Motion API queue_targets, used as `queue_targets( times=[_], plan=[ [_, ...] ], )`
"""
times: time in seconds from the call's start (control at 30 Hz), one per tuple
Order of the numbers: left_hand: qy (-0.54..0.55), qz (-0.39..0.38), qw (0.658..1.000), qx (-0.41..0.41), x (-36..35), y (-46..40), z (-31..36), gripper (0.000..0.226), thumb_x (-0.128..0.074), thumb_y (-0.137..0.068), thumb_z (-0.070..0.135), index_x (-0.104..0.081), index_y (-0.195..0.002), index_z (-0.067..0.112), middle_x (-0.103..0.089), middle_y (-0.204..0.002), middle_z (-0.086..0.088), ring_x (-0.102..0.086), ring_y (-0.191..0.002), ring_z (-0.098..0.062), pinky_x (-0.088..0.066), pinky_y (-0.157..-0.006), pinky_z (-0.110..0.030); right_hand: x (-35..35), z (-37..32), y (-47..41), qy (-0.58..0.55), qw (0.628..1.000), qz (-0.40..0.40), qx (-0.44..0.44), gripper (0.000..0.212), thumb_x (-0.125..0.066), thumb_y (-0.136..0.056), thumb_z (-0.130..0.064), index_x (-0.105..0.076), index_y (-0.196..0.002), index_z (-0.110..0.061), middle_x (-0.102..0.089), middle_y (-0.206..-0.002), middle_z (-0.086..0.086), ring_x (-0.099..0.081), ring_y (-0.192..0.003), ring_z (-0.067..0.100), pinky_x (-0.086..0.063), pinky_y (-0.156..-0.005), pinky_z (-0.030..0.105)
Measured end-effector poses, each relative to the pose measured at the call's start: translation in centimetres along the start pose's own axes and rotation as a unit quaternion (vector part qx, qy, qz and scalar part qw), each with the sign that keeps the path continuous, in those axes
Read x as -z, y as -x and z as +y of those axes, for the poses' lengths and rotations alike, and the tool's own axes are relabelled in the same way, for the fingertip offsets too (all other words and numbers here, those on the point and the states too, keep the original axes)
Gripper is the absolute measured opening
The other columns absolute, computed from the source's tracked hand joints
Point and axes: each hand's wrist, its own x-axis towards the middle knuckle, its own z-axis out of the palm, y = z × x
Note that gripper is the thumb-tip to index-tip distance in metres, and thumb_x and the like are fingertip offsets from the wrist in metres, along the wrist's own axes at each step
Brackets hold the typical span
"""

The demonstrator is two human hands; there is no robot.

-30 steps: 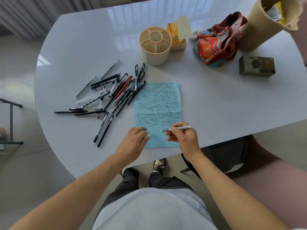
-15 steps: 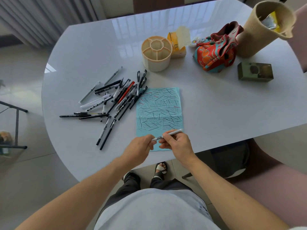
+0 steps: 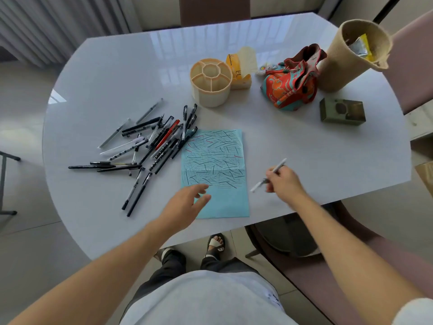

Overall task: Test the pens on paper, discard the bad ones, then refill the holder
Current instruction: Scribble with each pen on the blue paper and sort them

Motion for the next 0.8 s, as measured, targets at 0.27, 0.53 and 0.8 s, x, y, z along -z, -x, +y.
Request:
queue_targets(
  times=[0.27, 0.53, 0.8],
  plan=[
    [-0.097, 0.048, 0.994, 0.002, 1.3, 2.6, -5.4, 0.029, -0.057, -0.096, 0.032, -0.061, -0.125, 0.028, -0.059, -0.13, 0.011, -0.046, -0.126, -0.011, -0.04, -0.106, -0.031, 4.0, 1.2, -6.1, 0.394, 0.917, 0.067, -0.017, 0.035, -0.06, -0.097, -0.027, -0.056, -0.128, -0.011, -0.063, -0.12, 0.018, -0.061, -0.096, 0.033, -0.048, -0.078, 0.037],
    [-0.068, 0.02, 0.997, 0.029, 1.5, 3.8, -7.4, 0.03, -0.055, -0.094, 0.031, -0.061, -0.123, 0.032, -0.055, -0.132, 0.016, -0.044, -0.127, -0.006, -0.034, -0.108, -0.023, -9.5, -9.5, -6.4, 0.276, 0.943, 0.029, 0.187, 0.018, -0.063, -0.092, -0.028, -0.071, -0.095, -0.013, -0.072, -0.092, 0.009, -0.065, -0.087, 0.03, -0.052, -0.078, 0.035],
    [-0.006, 0.009, 0.998, 0.057, 2.2, 2.5, -7.3, 0.028, -0.055, -0.095, 0.025, -0.066, -0.12, 0.027, -0.056, -0.13, 0.012, -0.043, -0.126, -0.008, -0.038, -0.108, -0.028, -22.4, -16.7, -7.5, 0.319, 0.935, -0.013, 0.154, 0.043, -0.065, -0.088, -0.052, -0.061, -0.077, -0.011, -0.062, -0.07, 0.001, -0.056, -0.059, 0.02, -0.035, -0.048, 0.024]
  ],
)
